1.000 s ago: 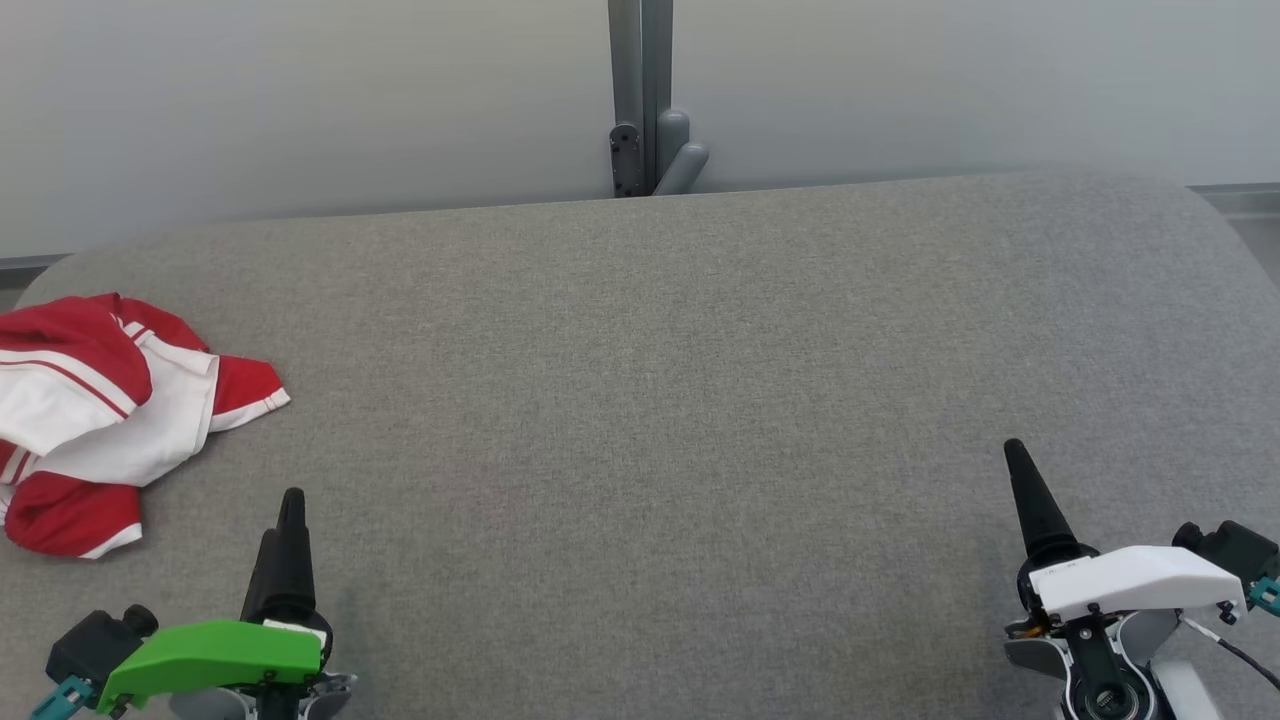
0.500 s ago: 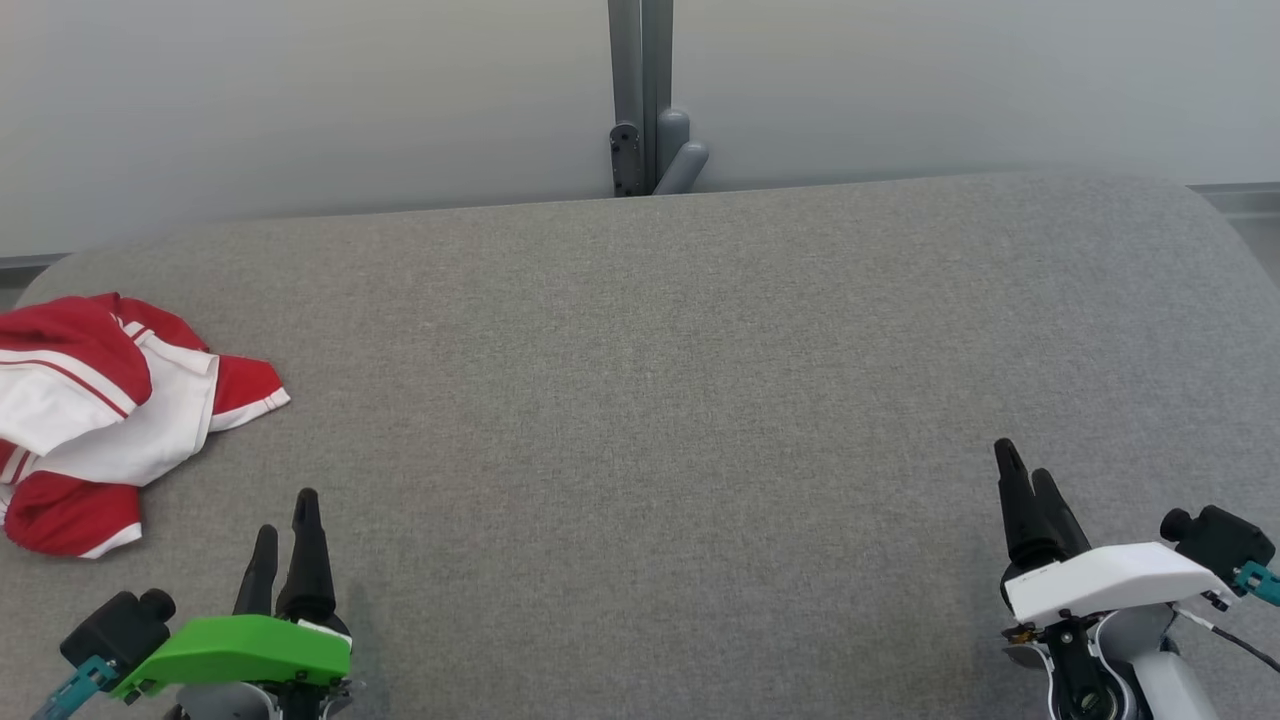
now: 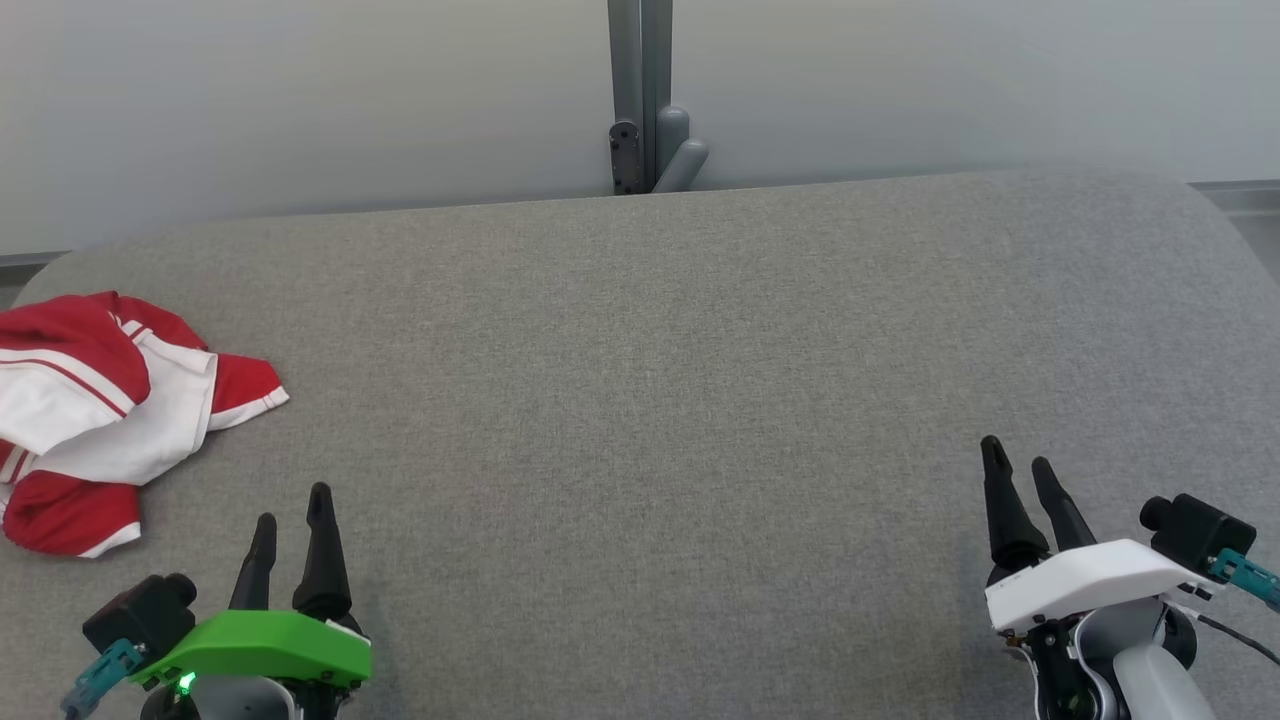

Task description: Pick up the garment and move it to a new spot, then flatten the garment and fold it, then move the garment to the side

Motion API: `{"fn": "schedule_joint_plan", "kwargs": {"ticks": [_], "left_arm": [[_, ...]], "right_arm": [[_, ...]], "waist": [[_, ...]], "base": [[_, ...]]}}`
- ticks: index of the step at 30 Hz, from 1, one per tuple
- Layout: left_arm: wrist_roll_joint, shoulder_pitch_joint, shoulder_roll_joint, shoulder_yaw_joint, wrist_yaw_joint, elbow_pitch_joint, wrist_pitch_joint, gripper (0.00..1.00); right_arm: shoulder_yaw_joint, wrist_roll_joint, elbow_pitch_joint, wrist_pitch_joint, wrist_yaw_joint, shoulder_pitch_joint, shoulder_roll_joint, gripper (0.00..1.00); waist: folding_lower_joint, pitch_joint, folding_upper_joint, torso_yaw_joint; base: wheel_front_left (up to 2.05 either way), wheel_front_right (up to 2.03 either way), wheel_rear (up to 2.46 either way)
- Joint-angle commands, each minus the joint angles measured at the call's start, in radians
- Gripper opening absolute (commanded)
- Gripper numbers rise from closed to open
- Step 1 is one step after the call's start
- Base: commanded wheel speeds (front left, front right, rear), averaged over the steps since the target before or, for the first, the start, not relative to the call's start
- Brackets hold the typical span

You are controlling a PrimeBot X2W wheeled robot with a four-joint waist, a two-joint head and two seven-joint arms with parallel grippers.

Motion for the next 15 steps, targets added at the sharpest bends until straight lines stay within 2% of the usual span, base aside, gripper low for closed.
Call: {"fn": "schedule_joint_plan", "kwargs": {"ticks": [1, 15], "left_arm": [[0.045, -0.025, 0.007, -0.002, 0.005, -0.005, -0.012, 1.00], [0.197, -0.008, 0.008, -0.007, 0.019, 0.001, -0.047, 1.00]], "right_arm": [[-0.007, -0.044, -0.005, -0.014, 0.000, -0.021, -0.006, 1.00], [-0.025, -0.215, -0.005, -0.049, 0.000, -0.014, -0.002, 1.00]], "waist": [[0.0000, -0.001, 0.0040, -0.001], [0.0000, -0.006, 0.0049, -0.005]], "base": [[0.00, 0.00, 0.00], [0.00, 0.00, 0.00]]}}
